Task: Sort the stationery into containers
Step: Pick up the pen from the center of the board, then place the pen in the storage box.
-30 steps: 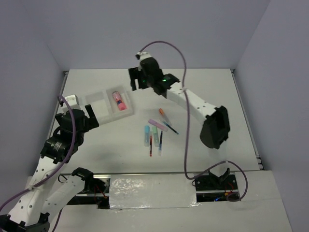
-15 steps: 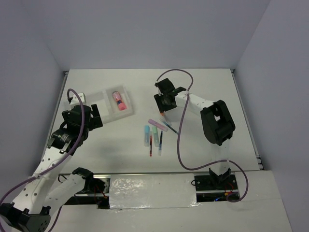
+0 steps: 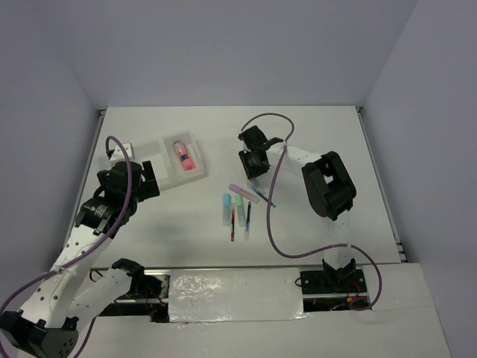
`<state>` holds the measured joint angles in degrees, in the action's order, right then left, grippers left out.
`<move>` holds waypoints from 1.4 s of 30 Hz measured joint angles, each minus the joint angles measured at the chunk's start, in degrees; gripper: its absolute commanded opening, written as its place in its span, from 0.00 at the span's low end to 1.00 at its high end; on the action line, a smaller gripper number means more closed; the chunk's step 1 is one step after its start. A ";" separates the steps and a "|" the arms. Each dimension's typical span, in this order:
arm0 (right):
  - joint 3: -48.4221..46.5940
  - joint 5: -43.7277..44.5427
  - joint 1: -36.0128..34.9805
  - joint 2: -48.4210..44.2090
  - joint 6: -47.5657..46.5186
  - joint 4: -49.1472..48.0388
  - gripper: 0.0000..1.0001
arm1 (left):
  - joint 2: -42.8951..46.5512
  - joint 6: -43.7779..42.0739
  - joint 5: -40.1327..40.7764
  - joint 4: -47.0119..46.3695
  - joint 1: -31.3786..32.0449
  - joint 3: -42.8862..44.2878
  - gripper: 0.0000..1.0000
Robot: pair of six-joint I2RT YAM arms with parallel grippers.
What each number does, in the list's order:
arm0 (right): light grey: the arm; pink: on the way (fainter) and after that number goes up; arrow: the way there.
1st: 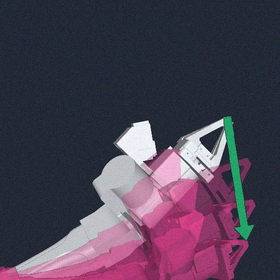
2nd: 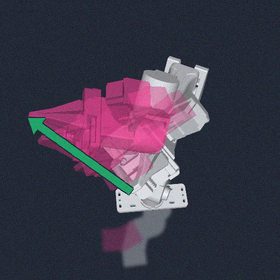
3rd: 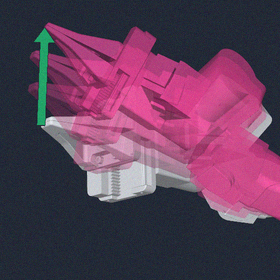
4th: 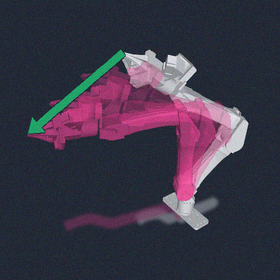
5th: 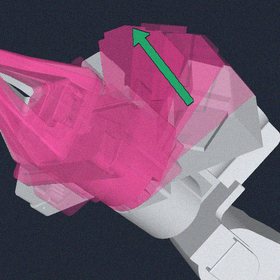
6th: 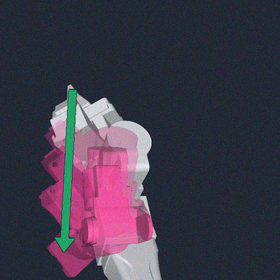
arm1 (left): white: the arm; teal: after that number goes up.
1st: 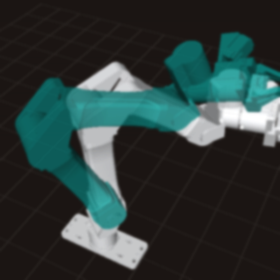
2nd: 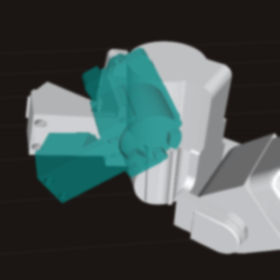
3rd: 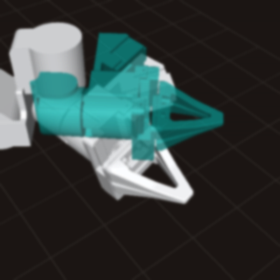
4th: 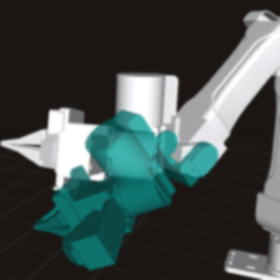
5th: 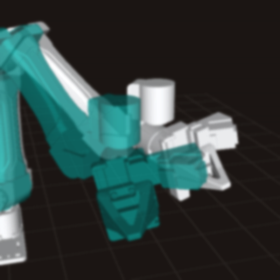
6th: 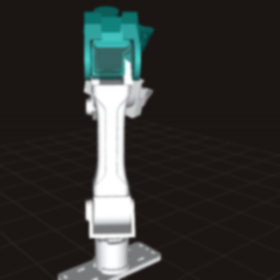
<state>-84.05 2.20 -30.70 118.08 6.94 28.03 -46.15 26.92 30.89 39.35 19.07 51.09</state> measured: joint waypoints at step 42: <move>-47.78 -15.85 -18.21 28.20 21.18 -35.76 0.50 | 12.66 3.26 9.16 2.21 -8.17 0.02 0.99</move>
<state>-131.83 -13.65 -48.90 146.28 28.12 -7.73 -33.50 30.17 40.05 41.56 10.90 51.11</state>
